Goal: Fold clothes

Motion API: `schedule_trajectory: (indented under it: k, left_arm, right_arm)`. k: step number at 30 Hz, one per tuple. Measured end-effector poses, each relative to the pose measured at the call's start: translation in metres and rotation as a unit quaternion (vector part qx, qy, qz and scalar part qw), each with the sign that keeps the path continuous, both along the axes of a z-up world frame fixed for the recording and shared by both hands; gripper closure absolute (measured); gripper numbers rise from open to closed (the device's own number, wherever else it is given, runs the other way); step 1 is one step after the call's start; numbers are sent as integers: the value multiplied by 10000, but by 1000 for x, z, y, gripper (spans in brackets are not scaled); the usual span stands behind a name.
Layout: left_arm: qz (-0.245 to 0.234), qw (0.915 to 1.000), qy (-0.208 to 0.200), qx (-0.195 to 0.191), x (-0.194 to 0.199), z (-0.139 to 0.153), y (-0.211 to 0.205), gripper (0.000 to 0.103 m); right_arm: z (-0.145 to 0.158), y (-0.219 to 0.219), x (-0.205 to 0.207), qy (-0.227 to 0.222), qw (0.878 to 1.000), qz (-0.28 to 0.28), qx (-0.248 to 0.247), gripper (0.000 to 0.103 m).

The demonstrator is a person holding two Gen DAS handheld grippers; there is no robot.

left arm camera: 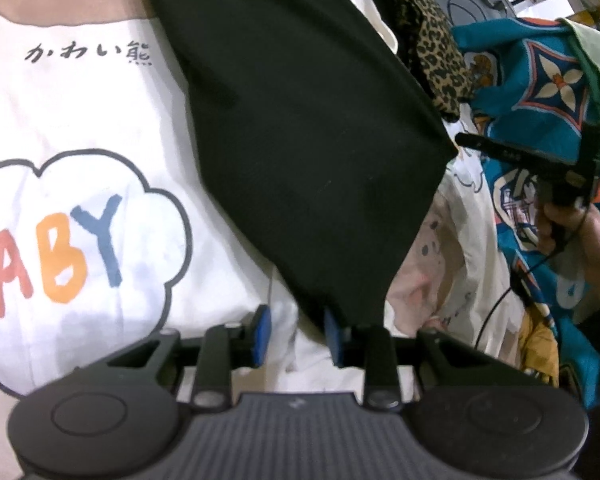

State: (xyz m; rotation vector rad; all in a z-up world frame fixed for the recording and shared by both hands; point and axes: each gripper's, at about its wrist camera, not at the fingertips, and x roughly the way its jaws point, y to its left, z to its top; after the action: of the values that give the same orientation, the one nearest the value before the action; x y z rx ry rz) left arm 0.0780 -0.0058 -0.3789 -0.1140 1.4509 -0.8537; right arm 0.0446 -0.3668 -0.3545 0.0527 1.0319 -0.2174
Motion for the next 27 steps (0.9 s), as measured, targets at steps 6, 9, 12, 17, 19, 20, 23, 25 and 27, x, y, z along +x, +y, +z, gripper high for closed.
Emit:
schedule_trajectory:
  k: [6,9,12,17,19,20,23,25,27]
  left_arm:
    - [86,9999,-128,-2,5,3,7,75]
    - [248,9994,-230,25,9,6,13,77]
    - [547,9980,-322,8,10,9,18,77]
    - [522,9970,-562,83,9,15,22,75]
    - [524,9963,-671,150,11,15,27,75]
    - [582,9959,-675,150,12,15,29,75]
    - [696,9956,-624,51,16,14,35,75]
    - [732,9954,-610,20,17,13,39,75]
    - [774,9952,-594,30,18,12,43,75]
  right_arm:
    - [12,45,7,-80,9974,407,588,69]
    - [17,73,11,-97,9945,656,813,69]
    - [17,96,19,7,9903,882,1074,69]
    - [17,153,22,187,9809,1478,1251,69]
    - [16,176,23,247,9752,1801,1260,69]
    - [16,184,23,245,9736,1910,1228,69]
    - [13,202,24,273,9704,2176,1012,69]
    - [8,209,24,355,9681,2283,964,69]
    - [5,219,23,426,9648,2418,944,69]
